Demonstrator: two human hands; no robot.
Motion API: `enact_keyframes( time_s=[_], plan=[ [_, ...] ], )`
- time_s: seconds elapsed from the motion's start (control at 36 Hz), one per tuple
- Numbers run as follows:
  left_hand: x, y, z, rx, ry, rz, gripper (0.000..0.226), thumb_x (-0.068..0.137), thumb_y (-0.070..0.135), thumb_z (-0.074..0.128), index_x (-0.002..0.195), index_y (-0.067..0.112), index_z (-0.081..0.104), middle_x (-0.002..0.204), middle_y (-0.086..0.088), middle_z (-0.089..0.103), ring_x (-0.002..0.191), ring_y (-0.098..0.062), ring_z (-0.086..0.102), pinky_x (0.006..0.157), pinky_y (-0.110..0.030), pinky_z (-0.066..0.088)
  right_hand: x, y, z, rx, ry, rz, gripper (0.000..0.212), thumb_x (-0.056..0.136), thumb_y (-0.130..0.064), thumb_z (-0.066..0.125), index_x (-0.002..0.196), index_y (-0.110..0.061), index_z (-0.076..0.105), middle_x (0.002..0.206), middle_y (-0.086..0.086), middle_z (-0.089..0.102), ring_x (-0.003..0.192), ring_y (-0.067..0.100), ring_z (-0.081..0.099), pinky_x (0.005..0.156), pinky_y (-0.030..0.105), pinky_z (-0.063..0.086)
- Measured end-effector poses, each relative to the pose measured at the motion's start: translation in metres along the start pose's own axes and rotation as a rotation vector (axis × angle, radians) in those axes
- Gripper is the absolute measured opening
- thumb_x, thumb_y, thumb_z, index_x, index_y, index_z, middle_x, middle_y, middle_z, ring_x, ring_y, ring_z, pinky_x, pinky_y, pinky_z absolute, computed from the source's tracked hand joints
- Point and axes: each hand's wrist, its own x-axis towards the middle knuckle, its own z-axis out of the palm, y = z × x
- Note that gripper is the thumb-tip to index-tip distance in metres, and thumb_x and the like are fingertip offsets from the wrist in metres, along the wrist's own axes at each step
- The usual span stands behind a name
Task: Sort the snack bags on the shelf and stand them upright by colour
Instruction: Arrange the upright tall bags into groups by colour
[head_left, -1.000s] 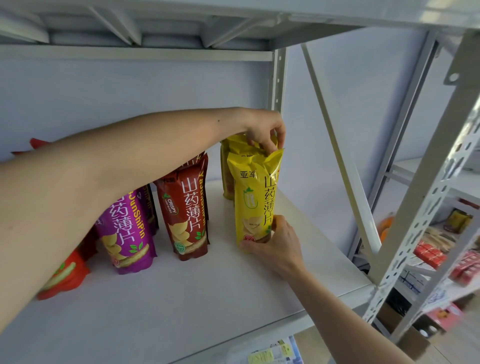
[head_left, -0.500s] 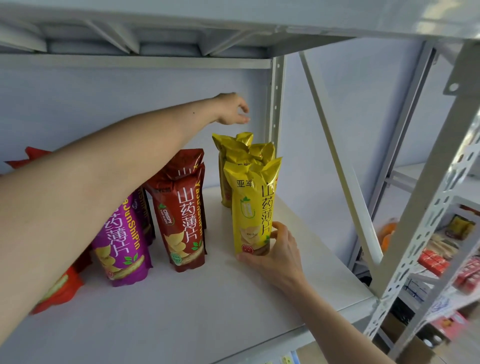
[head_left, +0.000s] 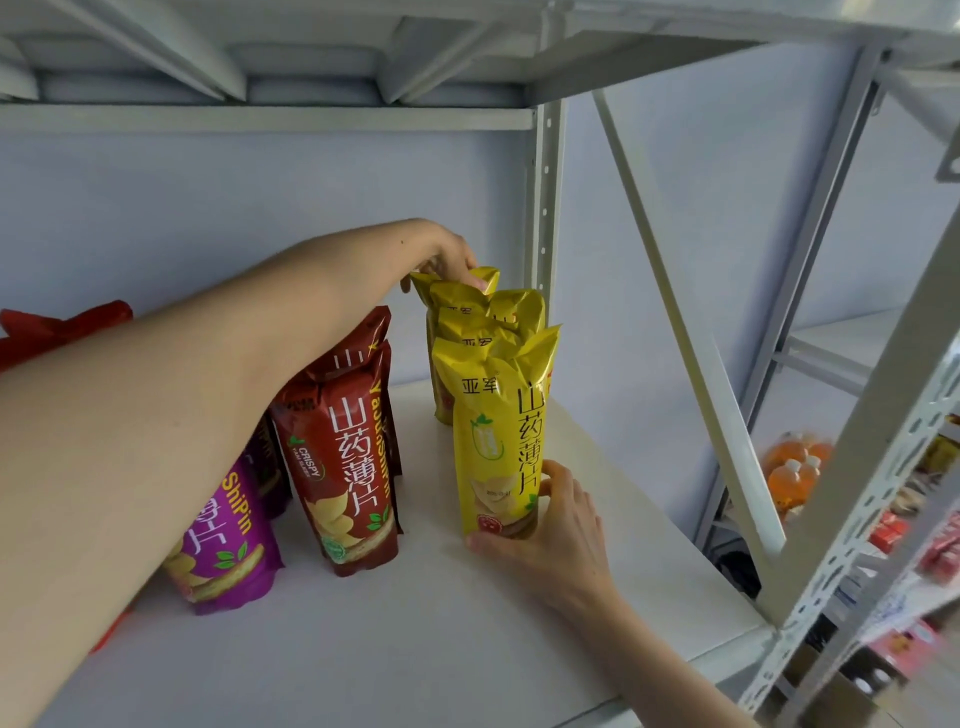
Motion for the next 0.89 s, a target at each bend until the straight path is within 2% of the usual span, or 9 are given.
enact_keyframes(
  time_s=[0.22, 0.33, 0.44, 0.5, 0.56, 0.67, 0.72, 0.89],
  plan=[
    [0.004, -0.001, -0.004, -0.089, -0.031, -0.003, 0.061, 0.088, 0.044, 0.066, 0.141, 0.021, 0.048, 0.146, -0.013, 0.044, 0.131, -0.038, 0.044, 0.096, -0.058, 0.048, -0.001, -0.003, -0.001, -0.008, -0.021, 0.009, 0.116, 0.045, -0.078, 0.067, 0.143, -0.030, 0.029, 0.127, -0.012, 0.046, 0.121, 0.012, 0.040, 0.103, 0.031, 0.033],
    [0.007, 0.003, 0.002, -0.098, -0.001, 0.026, 0.056, 0.091, 0.047, 0.061, 0.137, 0.017, 0.051, 0.140, -0.014, 0.049, 0.125, -0.038, 0.050, 0.094, -0.056, 0.050, -0.002, -0.005, -0.003, -0.014, -0.032, 0.009, 0.117, 0.042, -0.081, 0.061, 0.142, -0.030, 0.029, 0.127, -0.012, 0.046, 0.121, 0.012, 0.040, 0.104, 0.031, 0.032],
    [0.001, 0.011, 0.004, 0.013, 0.017, 0.041, 0.061, 0.097, 0.051, 0.047, 0.144, 0.013, 0.044, 0.147, -0.012, 0.043, 0.131, -0.038, 0.045, 0.088, -0.042, 0.044, -0.004, -0.006, -0.003, -0.015, -0.031, 0.012, 0.119, 0.040, -0.082, 0.058, 0.143, -0.030, 0.029, 0.127, -0.012, 0.046, 0.121, 0.012, 0.040, 0.103, 0.030, 0.032],
    [0.002, 0.011, 0.005, 0.031, 0.023, 0.066, 0.064, 0.097, 0.054, 0.043, 0.144, 0.011, 0.043, 0.148, -0.012, 0.043, 0.131, -0.035, 0.045, 0.095, -0.040, 0.043, -0.005, -0.007, -0.004, -0.018, -0.030, 0.019, 0.117, 0.040, -0.082, 0.058, 0.142, -0.030, 0.030, 0.126, -0.012, 0.046, 0.120, 0.012, 0.040, 0.102, 0.030, 0.033],
    [0.000, 0.010, 0.005, 0.036, 0.075, 0.092, 0.064, 0.098, 0.054, 0.041, 0.145, 0.011, 0.042, 0.148, -0.013, 0.042, 0.132, -0.034, 0.045, 0.101, -0.039, 0.041, -0.005, -0.007, -0.004, -0.014, -0.027, 0.025, 0.110, 0.042, -0.079, 0.061, 0.137, -0.031, 0.034, 0.121, -0.012, 0.049, 0.117, 0.013, 0.043, 0.100, 0.031, 0.036],
    [-0.013, 0.001, -0.002, 0.037, 0.209, 0.124, 0.067, 0.098, 0.054, 0.041, 0.147, 0.008, 0.038, 0.151, -0.014, 0.037, 0.135, -0.032, 0.040, 0.101, -0.037, 0.038, -0.006, -0.010, -0.006, -0.024, -0.042, 0.044, 0.082, 0.057, -0.065, 0.074, 0.124, -0.032, 0.040, 0.106, -0.012, 0.050, 0.105, 0.015, 0.046, 0.093, 0.032, 0.038],
    [-0.022, -0.006, -0.006, 0.014, 0.259, 0.134, 0.071, 0.097, 0.055, 0.043, 0.150, 0.010, 0.033, 0.154, -0.011, 0.034, 0.139, -0.030, 0.037, 0.108, -0.039, 0.034, -0.006, -0.011, -0.006, -0.032, -0.029, 0.039, 0.073, 0.061, -0.062, 0.075, 0.118, -0.032, 0.042, 0.101, -0.011, 0.051, 0.102, 0.016, 0.048, 0.090, 0.033, 0.040],
    [-0.052, -0.028, -0.017, -0.075, 0.325, 0.181, 0.073, 0.093, 0.055, 0.051, 0.150, 0.013, 0.033, 0.152, -0.009, 0.039, 0.137, -0.028, 0.040, 0.111, -0.041, 0.035, -0.007, -0.011, -0.004, -0.053, -0.005, 0.061, 0.065, 0.062, -0.062, 0.075, 0.108, -0.032, 0.040, 0.097, -0.009, 0.053, 0.096, 0.019, 0.051, 0.084, 0.036, 0.043]
  ],
)
